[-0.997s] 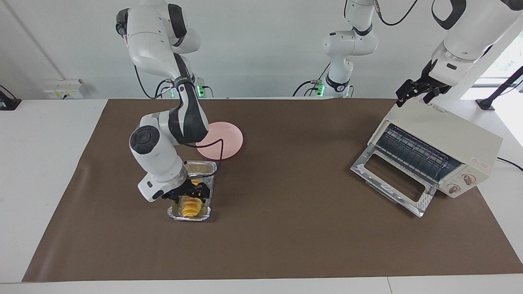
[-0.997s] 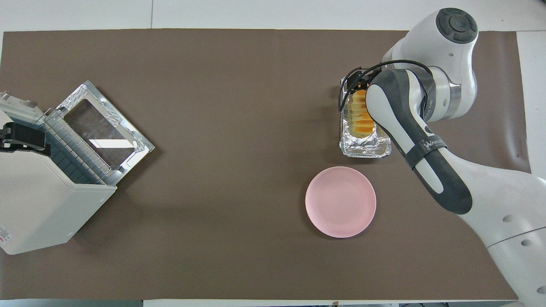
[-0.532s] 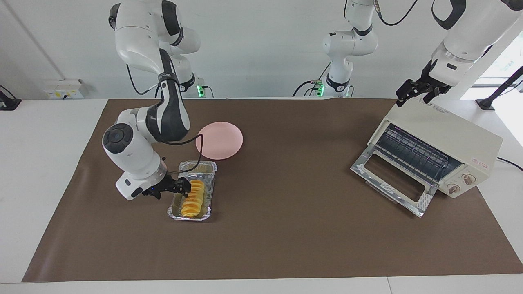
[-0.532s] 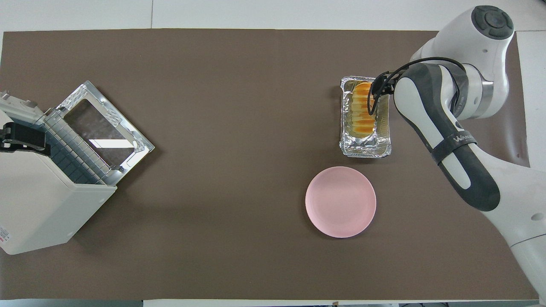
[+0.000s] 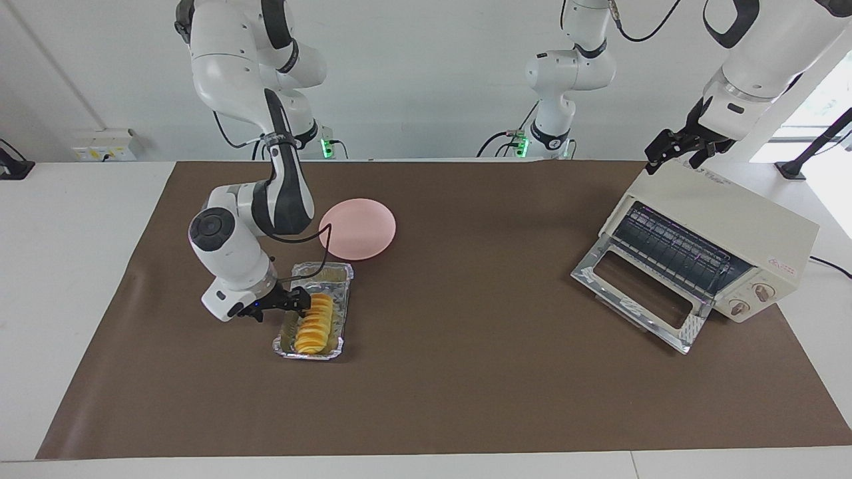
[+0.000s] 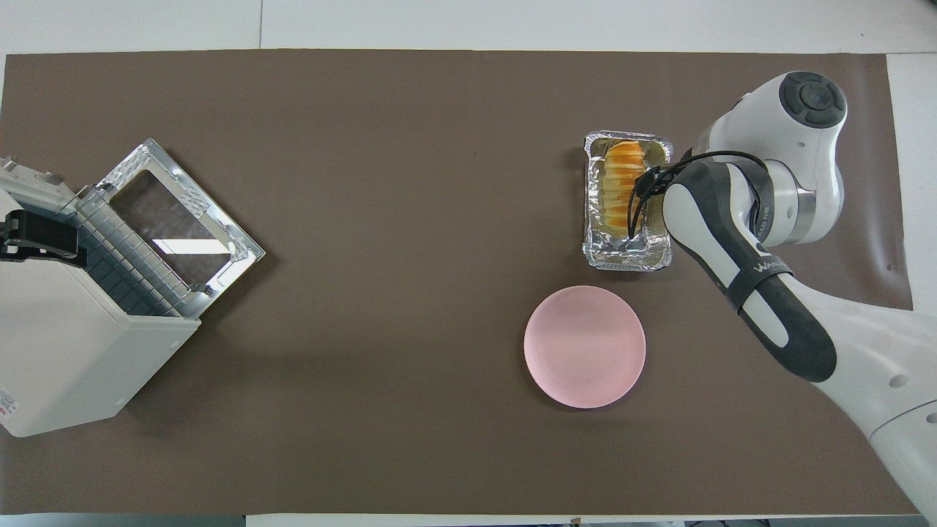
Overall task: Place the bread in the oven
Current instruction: 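Open the right gripper over the tray and raise it off the bread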
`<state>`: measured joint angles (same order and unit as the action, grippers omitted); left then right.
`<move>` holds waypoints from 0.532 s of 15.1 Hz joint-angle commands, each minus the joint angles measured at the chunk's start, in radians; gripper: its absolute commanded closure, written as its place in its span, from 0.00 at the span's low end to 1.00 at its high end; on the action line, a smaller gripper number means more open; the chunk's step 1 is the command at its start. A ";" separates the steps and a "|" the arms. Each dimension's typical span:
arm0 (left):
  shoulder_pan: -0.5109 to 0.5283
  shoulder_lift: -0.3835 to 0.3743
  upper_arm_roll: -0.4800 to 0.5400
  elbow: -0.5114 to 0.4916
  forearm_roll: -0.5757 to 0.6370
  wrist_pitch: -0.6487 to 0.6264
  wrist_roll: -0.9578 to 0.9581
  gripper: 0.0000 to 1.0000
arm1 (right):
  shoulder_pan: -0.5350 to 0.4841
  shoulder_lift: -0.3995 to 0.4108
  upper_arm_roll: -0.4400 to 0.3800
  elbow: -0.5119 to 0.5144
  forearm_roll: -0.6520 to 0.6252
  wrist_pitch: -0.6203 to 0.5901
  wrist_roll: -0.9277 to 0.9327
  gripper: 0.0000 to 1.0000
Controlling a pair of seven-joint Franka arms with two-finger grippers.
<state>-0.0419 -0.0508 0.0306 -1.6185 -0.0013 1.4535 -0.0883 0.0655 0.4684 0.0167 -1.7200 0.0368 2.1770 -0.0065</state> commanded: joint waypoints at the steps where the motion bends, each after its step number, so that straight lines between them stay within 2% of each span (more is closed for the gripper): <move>1: 0.011 -0.026 -0.006 -0.029 -0.019 0.016 0.006 0.00 | -0.003 -0.045 0.003 -0.087 -0.011 0.079 -0.018 0.21; 3: 0.011 -0.026 -0.006 -0.029 -0.019 0.016 0.006 0.00 | -0.001 -0.051 0.005 -0.121 -0.009 0.125 -0.006 0.83; 4: 0.011 -0.026 -0.006 -0.029 -0.019 0.016 0.006 0.00 | 0.002 -0.051 0.005 -0.121 -0.008 0.130 0.005 1.00; 8: 0.011 -0.026 -0.006 -0.029 -0.019 0.016 0.006 0.00 | 0.016 -0.050 0.006 -0.107 -0.008 0.124 0.036 1.00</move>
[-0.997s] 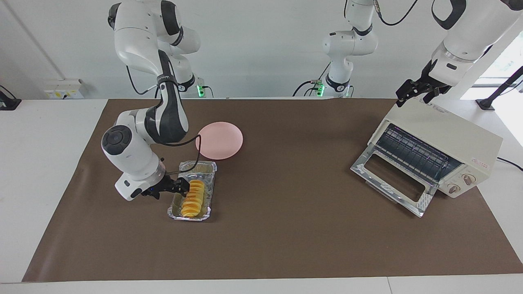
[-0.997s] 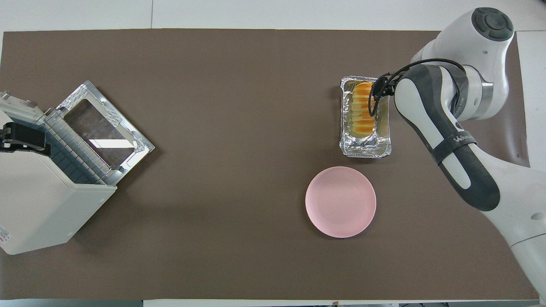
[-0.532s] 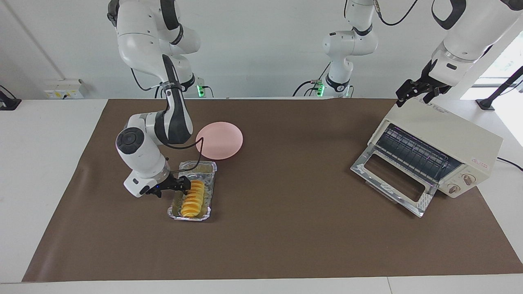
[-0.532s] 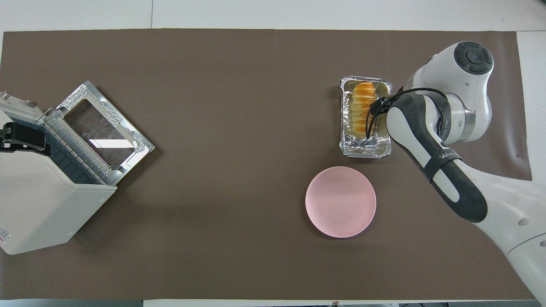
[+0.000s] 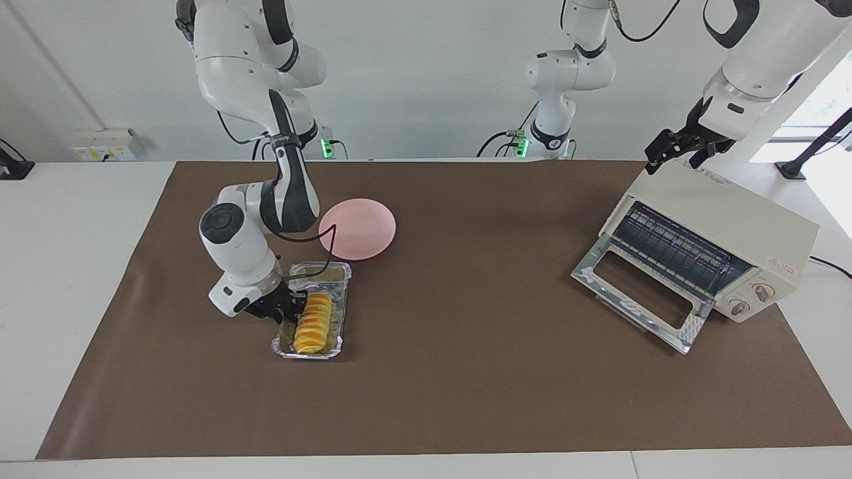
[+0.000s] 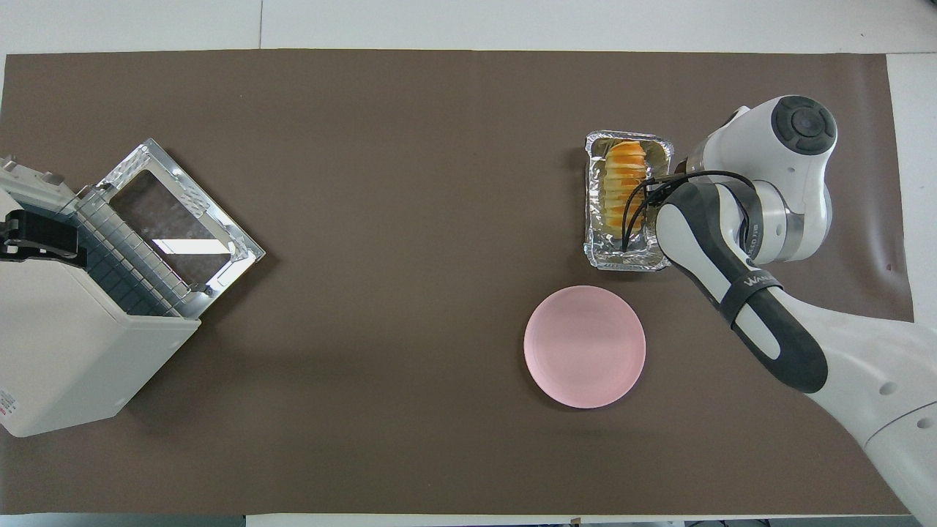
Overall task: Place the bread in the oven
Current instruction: 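Push the foil tray toward the oven with the right gripper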
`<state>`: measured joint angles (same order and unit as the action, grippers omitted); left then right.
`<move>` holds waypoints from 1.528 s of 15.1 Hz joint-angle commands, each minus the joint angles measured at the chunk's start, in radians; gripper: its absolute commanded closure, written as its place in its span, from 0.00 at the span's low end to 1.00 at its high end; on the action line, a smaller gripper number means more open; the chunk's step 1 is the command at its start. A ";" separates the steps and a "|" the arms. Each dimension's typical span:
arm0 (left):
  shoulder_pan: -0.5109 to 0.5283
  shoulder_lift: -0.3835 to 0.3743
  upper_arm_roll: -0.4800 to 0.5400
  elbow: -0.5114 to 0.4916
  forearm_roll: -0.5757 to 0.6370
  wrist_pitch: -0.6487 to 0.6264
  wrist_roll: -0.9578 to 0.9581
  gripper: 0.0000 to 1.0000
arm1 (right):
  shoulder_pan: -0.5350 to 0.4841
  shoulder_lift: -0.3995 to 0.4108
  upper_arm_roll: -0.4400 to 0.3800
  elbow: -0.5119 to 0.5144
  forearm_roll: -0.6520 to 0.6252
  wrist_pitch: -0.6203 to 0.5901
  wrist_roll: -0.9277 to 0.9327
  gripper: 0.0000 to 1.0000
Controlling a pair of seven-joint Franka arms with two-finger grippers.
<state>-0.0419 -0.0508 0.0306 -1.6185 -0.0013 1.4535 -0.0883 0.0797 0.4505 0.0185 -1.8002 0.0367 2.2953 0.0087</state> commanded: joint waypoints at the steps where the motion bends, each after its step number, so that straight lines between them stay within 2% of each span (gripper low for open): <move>1: 0.011 -0.026 -0.006 -0.029 -0.019 0.016 0.006 0.00 | 0.000 -0.032 0.005 -0.022 -0.008 0.004 0.019 1.00; 6: 0.011 -0.026 -0.006 -0.029 -0.019 0.016 0.006 0.00 | -0.002 -0.027 0.008 0.047 -0.005 -0.071 0.017 1.00; 11: 0.011 -0.026 -0.006 -0.029 -0.019 0.016 0.006 0.00 | 0.005 -0.027 0.020 0.240 0.035 -0.304 0.023 1.00; 14: 0.011 -0.026 -0.006 -0.029 -0.019 0.016 0.006 0.00 | 0.090 -0.023 0.024 0.333 0.080 -0.399 0.149 1.00; 16: 0.011 -0.026 -0.006 -0.029 -0.019 0.016 0.006 0.00 | 0.181 -0.015 0.024 0.370 0.081 -0.413 0.285 1.00; 19: 0.011 -0.026 -0.006 -0.029 -0.019 0.016 0.006 0.00 | 0.319 -0.004 0.024 0.374 0.119 -0.384 0.478 1.00; 23: 0.011 -0.026 -0.006 -0.029 -0.019 0.016 0.006 0.00 | 0.435 0.052 0.023 0.358 0.134 -0.260 0.594 1.00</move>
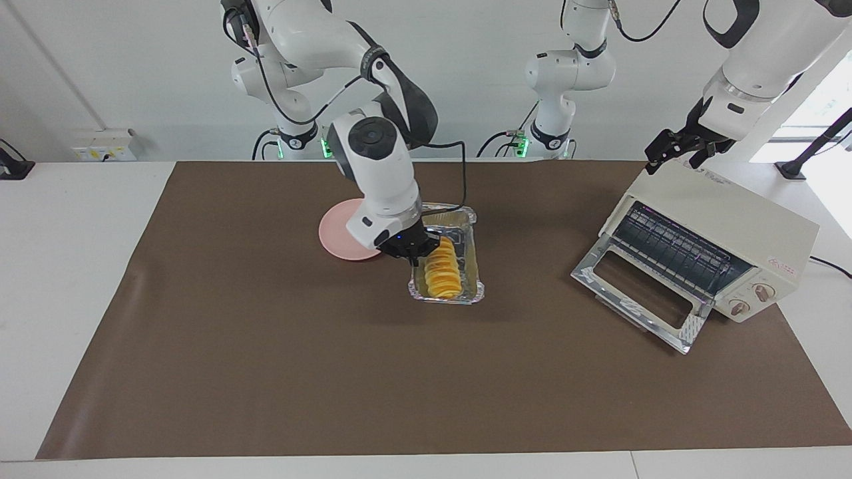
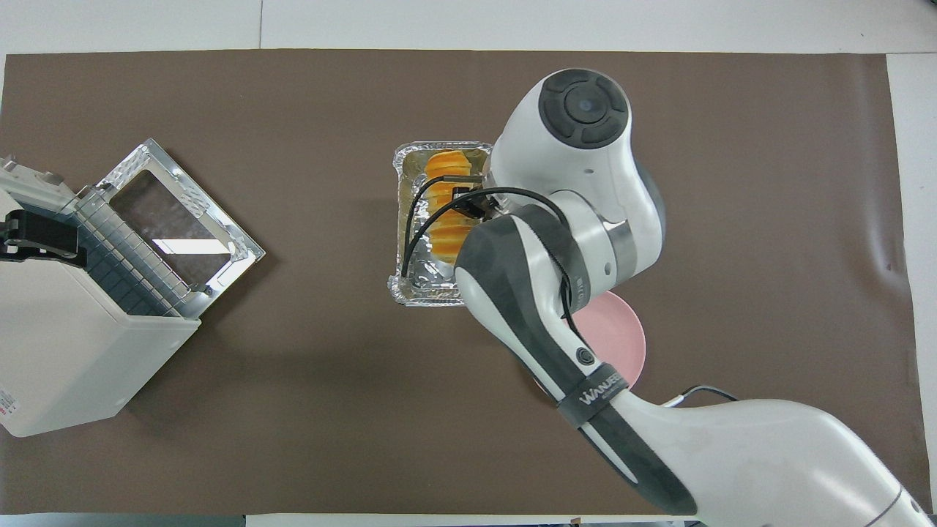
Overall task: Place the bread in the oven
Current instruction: 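Push the foil tray toward the oven with the right gripper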
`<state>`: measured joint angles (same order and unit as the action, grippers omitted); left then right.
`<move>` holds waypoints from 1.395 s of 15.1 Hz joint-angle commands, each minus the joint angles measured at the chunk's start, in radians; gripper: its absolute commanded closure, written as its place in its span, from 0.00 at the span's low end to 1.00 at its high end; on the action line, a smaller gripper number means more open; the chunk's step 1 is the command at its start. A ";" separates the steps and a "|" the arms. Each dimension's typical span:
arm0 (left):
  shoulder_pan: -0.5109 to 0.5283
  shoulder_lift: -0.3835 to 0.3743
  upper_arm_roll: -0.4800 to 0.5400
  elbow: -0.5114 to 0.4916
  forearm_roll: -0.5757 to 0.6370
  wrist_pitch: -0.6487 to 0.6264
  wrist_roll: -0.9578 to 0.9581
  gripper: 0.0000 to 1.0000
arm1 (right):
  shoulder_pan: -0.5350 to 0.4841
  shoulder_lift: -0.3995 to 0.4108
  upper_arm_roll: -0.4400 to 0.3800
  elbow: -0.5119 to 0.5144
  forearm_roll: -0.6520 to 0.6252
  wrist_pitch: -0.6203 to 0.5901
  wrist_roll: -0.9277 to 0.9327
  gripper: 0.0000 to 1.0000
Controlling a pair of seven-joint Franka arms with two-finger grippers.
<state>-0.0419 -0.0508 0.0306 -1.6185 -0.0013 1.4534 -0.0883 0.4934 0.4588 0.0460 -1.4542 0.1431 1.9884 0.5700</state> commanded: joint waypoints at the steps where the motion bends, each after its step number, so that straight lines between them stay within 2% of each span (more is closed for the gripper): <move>1: 0.011 -0.026 -0.006 -0.029 -0.019 0.016 0.006 0.00 | 0.043 0.063 -0.003 0.011 0.027 0.071 0.051 1.00; 5: 0.011 -0.026 -0.006 -0.029 -0.019 0.016 0.006 0.00 | 0.094 0.095 -0.003 -0.076 0.027 0.222 0.090 1.00; 13: 0.011 -0.026 -0.006 -0.029 -0.019 0.016 0.006 0.00 | 0.125 0.117 -0.003 -0.156 0.027 0.341 0.077 1.00; 14: 0.011 -0.026 -0.006 -0.029 -0.019 0.016 0.006 0.00 | 0.126 0.115 -0.003 -0.172 0.026 0.364 0.077 0.60; 15: 0.011 -0.026 -0.006 -0.029 -0.019 0.016 0.006 0.00 | 0.126 0.113 -0.003 -0.169 0.027 0.360 0.079 0.01; 19: 0.011 -0.026 -0.006 -0.029 -0.019 0.016 0.006 0.00 | 0.122 0.106 -0.002 -0.129 0.059 0.316 0.117 0.00; 21: 0.001 -0.026 -0.008 -0.030 -0.019 0.010 0.004 0.00 | 0.093 0.078 -0.011 -0.082 0.090 0.223 0.117 0.00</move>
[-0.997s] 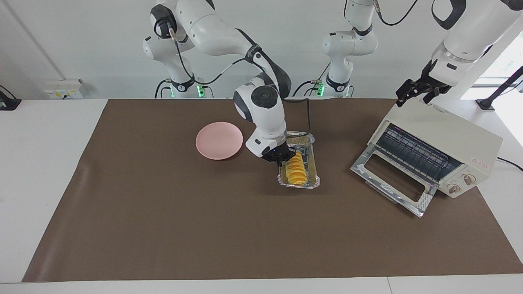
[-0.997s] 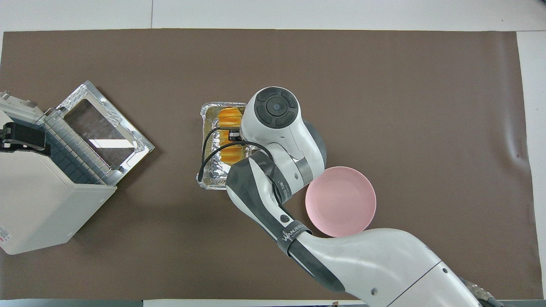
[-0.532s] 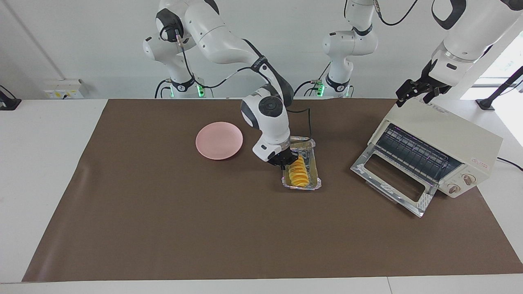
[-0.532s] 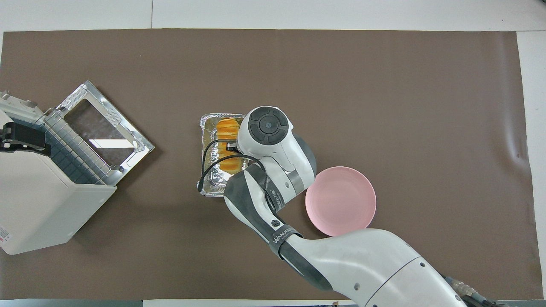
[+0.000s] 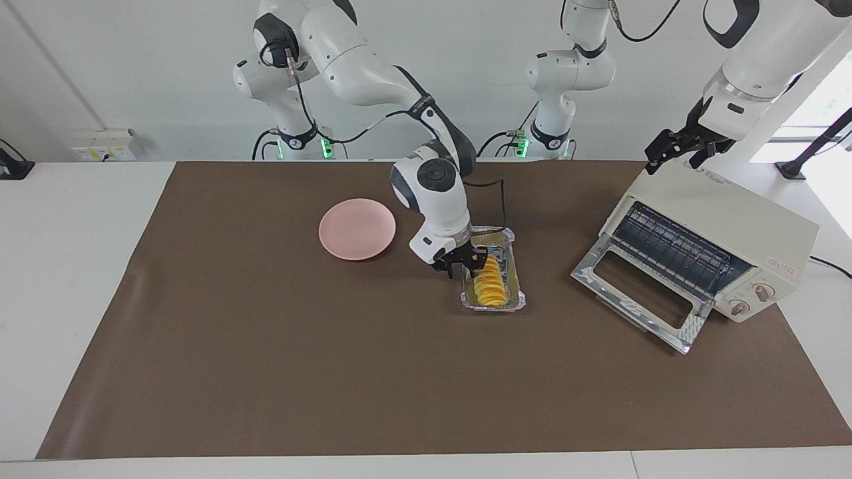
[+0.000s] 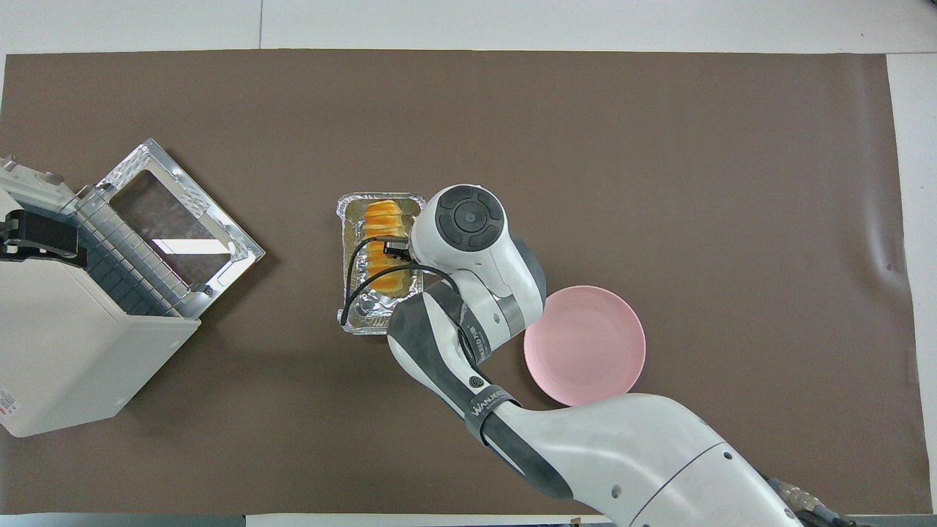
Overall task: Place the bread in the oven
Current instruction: 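Push the foil tray toward the oven with the right gripper, then withdraw the right gripper while the left gripper grasps the foil tray, then carry the foil tray into the open oven with the left gripper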
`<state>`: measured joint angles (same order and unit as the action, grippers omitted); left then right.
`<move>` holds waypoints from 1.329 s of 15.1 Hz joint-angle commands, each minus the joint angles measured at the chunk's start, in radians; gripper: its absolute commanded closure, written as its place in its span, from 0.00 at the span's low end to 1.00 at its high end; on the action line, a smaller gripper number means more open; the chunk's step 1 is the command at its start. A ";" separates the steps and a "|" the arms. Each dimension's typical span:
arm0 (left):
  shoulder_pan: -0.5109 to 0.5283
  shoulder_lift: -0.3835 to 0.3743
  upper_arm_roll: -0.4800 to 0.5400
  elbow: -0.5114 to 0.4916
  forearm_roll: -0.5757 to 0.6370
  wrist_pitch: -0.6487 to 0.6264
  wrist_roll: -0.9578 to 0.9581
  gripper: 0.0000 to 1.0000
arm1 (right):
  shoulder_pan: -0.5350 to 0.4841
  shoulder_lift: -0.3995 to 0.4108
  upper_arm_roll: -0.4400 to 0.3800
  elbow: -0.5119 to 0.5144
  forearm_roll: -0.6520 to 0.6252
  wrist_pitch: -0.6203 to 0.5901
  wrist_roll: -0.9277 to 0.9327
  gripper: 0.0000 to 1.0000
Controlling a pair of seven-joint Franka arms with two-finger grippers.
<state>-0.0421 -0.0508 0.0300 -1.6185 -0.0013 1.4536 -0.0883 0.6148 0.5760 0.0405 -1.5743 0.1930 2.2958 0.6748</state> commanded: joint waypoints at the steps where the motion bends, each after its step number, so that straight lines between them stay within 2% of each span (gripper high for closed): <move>1: -0.002 -0.027 -0.015 -0.030 -0.019 0.007 0.002 0.00 | -0.056 -0.062 -0.005 0.045 0.042 -0.105 0.011 0.00; 3: -0.050 -0.023 -0.018 -0.030 -0.019 0.052 0.001 0.00 | -0.111 -0.125 -0.005 0.030 0.040 -0.122 0.002 0.00; 6: -0.149 -0.011 -0.019 -0.044 -0.019 0.213 -0.020 0.00 | -0.197 -0.208 -0.010 0.020 0.037 -0.188 -0.026 0.00; 8: -0.194 0.038 -0.019 -0.032 -0.022 0.226 -0.022 0.00 | -0.291 -0.257 -0.010 0.016 0.032 -0.252 -0.125 0.00; 11: -0.303 0.129 -0.018 -0.034 -0.022 0.301 -0.042 0.00 | -0.444 -0.309 -0.011 0.016 0.026 -0.370 -0.404 0.00; 13: -0.408 0.224 -0.018 -0.029 -0.022 0.417 -0.202 0.00 | -0.518 -0.337 -0.013 0.016 0.008 -0.450 -0.535 0.00; 16: -0.492 0.334 -0.016 -0.035 -0.019 0.545 -0.280 0.00 | -0.582 -0.384 -0.013 0.016 -0.084 -0.556 -0.707 0.00; 20: -0.553 0.371 -0.018 -0.072 -0.019 0.603 -0.342 0.00 | -0.609 -0.458 -0.013 0.007 -0.167 -0.686 -0.784 0.00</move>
<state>-0.5695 0.3339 -0.0058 -1.6592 -0.0101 2.0377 -0.3989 0.0196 0.1795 0.0138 -1.5270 0.0727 1.6489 -0.0751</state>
